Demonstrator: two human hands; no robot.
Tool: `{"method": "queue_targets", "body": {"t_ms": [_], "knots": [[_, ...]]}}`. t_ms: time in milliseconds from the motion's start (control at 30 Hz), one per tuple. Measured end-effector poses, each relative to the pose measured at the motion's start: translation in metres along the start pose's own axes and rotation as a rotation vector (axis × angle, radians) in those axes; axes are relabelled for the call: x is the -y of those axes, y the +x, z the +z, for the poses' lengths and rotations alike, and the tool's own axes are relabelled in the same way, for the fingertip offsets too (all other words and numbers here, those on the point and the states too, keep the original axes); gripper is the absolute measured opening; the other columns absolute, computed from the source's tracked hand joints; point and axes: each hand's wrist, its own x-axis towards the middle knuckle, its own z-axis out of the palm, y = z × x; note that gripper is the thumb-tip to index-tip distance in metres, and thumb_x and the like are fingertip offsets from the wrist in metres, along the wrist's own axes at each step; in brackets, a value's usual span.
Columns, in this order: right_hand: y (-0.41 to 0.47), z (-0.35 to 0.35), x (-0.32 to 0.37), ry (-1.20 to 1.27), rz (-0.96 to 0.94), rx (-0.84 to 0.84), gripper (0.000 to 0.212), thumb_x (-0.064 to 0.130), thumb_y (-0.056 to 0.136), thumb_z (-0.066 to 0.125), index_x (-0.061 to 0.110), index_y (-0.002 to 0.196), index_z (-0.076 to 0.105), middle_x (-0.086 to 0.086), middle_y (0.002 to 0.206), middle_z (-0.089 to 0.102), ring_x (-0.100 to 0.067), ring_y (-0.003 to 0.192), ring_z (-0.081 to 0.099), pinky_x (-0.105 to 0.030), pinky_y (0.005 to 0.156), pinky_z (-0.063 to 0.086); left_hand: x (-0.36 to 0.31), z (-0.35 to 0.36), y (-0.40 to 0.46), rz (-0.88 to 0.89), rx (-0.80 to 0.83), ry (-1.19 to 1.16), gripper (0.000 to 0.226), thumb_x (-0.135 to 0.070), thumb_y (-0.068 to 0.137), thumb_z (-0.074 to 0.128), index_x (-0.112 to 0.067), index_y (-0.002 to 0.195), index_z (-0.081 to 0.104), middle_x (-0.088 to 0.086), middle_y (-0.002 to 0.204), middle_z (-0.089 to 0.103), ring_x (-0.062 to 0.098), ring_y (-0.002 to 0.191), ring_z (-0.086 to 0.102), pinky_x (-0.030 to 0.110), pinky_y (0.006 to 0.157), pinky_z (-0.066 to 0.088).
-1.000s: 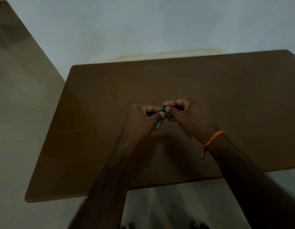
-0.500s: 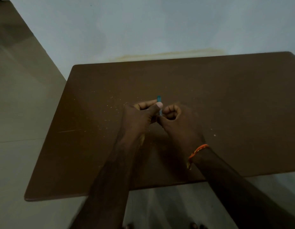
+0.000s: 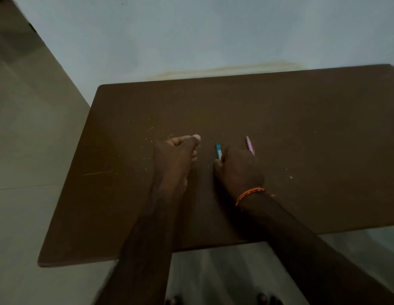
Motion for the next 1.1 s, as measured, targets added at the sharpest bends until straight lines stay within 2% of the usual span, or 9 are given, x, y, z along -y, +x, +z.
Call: {"method": "queue_targets", "body": {"t_ms": [300, 367, 467, 600, 667, 733, 867, 967, 1100], "knots": [[0.012, -0.016, -0.023, 0.248, 0.043, 0.006, 0.029, 0.051, 0.084, 0.068, 0.022, 0.083, 0.074, 0.0, 0.075, 0.073, -0.018, 0.077, 0.068, -0.033, 0.084, 0.051, 0.001, 0.006, -0.004, 0.011, 0.024, 0.024, 0.013, -0.028, 0.085, 0.081, -0.018, 0.089, 0.074, 0.004, 0.082, 0.075, 0.014, 0.076, 0.071, 0.033, 0.075, 0.064], [0.022, -0.027, -0.041, 0.234, 0.105, -0.035, 0.025, 0.047, 0.083, 0.068, 0.023, 0.086, 0.076, 0.0, 0.081, 0.075, -0.019, 0.08, 0.069, -0.029, 0.072, 0.051, 0.0, 0.008, -0.006, 0.029, 0.045, 0.03, 0.011, -0.027, 0.086, 0.08, -0.019, 0.091, 0.075, 0.002, 0.082, 0.076, 0.012, 0.076, 0.071, 0.031, 0.074, 0.063], [0.027, -0.032, -0.063, 0.142, 0.16, 0.013, 0.028, 0.042, 0.08, 0.071, 0.018, 0.095, 0.072, -0.008, 0.097, 0.073, -0.027, 0.091, 0.067, -0.035, 0.077, 0.052, 0.0, 0.014, -0.01, 0.045, 0.121, 0.036, 0.005, -0.026, 0.088, 0.078, -0.022, 0.091, 0.075, 0.001, 0.08, 0.074, 0.01, 0.074, 0.069, 0.031, 0.077, 0.063], [0.022, -0.023, -0.065, 0.1, 0.153, 0.129, 0.034, 0.031, 0.085, 0.067, 0.018, 0.116, 0.067, -0.009, 0.111, 0.069, -0.026, 0.1, 0.064, -0.031, 0.076, 0.046, 0.004, 0.029, -0.02, 0.047, 0.178, 0.086, 0.019, -0.026, 0.089, 0.077, -0.016, 0.105, 0.076, 0.002, 0.084, 0.074, 0.011, 0.078, 0.07, 0.033, 0.08, 0.063], [0.023, -0.023, -0.064, 0.18, 0.164, 0.105, 0.037, 0.027, 0.083, 0.066, 0.019, 0.119, 0.066, -0.004, 0.103, 0.073, -0.017, 0.095, 0.068, -0.026, 0.076, 0.05, 0.005, 0.034, -0.023, 0.05, 0.188, 0.094, 0.023, -0.025, 0.088, 0.078, -0.016, 0.109, 0.076, 0.001, 0.084, 0.075, 0.01, 0.077, 0.072, 0.028, 0.077, 0.064], [0.022, -0.027, -0.061, 0.353, 0.229, 0.073, 0.039, 0.026, 0.08, 0.068, 0.021, 0.118, 0.065, 0.005, 0.082, 0.073, -0.001, 0.073, 0.069, -0.016, 0.065, 0.05, 0.005, 0.037, -0.026, 0.061, 0.204, 0.115, 0.022, -0.023, 0.089, 0.078, -0.017, 0.11, 0.075, -0.001, 0.084, 0.076, 0.009, 0.077, 0.073, 0.023, 0.071, 0.063], [0.024, -0.041, -0.053, 0.919, 0.31, 0.07, 0.05, 0.014, 0.081, 0.076, 0.015, 0.126, 0.053, -0.004, 0.077, 0.074, -0.022, 0.067, 0.074, -0.044, 0.062, 0.062, 0.001, 0.043, -0.032, 0.048, 0.266, 0.102, 0.021, -0.017, 0.09, 0.077, -0.012, 0.11, 0.075, 0.006, 0.086, 0.077, 0.017, 0.081, 0.074, 0.039, 0.083, 0.064], [0.023, -0.056, -0.047, 1.122, 0.276, 0.063, 0.054, 0.008, 0.082, 0.077, 0.012, 0.129, 0.05, 0.001, 0.068, 0.073, -0.018, 0.06, 0.073, -0.032, 0.05, 0.058, -0.004, 0.047, -0.038, 0.052, 0.314, 0.113, 0.028, -0.014, 0.088, 0.079, -0.006, 0.115, 0.074, 0.014, 0.093, 0.079, 0.026, 0.087, 0.079, 0.041, 0.08, 0.065], [0.021, -0.072, -0.047, 1.126, 0.225, 0.046, 0.052, 0.007, 0.082, 0.077, 0.013, 0.127, 0.051, -0.001, 0.07, 0.071, -0.015, 0.058, 0.071, -0.025, 0.048, 0.055, -0.012, 0.049, -0.044, 0.096, 0.401, 0.121, 0.03, -0.011, 0.087, 0.079, -0.003, 0.115, 0.074, 0.018, 0.096, 0.08, 0.029, 0.087, 0.079, 0.04, 0.076, 0.066]]}}
